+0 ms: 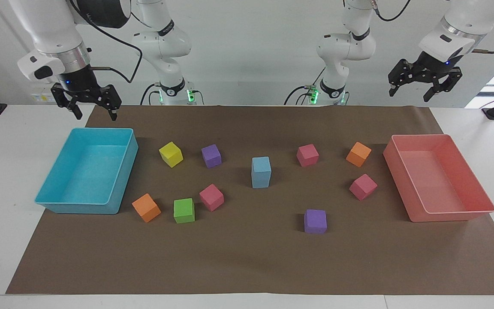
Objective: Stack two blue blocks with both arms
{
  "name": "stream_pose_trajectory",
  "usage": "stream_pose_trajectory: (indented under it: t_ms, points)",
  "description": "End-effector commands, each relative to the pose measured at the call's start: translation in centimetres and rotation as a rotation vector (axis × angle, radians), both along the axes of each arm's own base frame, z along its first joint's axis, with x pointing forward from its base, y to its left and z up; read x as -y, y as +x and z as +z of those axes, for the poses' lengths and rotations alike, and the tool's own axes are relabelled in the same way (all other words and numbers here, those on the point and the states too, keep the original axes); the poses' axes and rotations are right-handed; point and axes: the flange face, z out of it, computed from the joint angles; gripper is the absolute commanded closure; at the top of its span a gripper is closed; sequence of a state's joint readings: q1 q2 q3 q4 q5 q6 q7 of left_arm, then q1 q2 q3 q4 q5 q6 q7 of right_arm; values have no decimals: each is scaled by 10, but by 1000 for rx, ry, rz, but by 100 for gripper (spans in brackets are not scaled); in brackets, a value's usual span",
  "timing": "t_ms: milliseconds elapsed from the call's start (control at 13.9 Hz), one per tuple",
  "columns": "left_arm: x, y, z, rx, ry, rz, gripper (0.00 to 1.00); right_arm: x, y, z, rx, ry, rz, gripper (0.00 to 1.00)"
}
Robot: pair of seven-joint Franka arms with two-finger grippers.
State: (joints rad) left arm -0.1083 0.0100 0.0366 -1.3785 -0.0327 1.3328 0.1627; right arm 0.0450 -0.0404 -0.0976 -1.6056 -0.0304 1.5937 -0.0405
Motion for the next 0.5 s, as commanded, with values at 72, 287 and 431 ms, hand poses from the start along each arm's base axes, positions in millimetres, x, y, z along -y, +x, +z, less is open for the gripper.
stream_pose_trajectory:
  t_ms: [72, 287, 431]
  points:
    - [-4, -8, 1, -12, -2, 16, 0, -4, -8, 12, -34, 37, 9, 0]
    - [-11, -8, 1, -11, -3, 29, 0, -8, -13, 13, -62, 18, 30, 0]
    - [-11, -7, 1, -8, -4, 29, 0, -9, -20, 18, -56, 19, 27, 0]
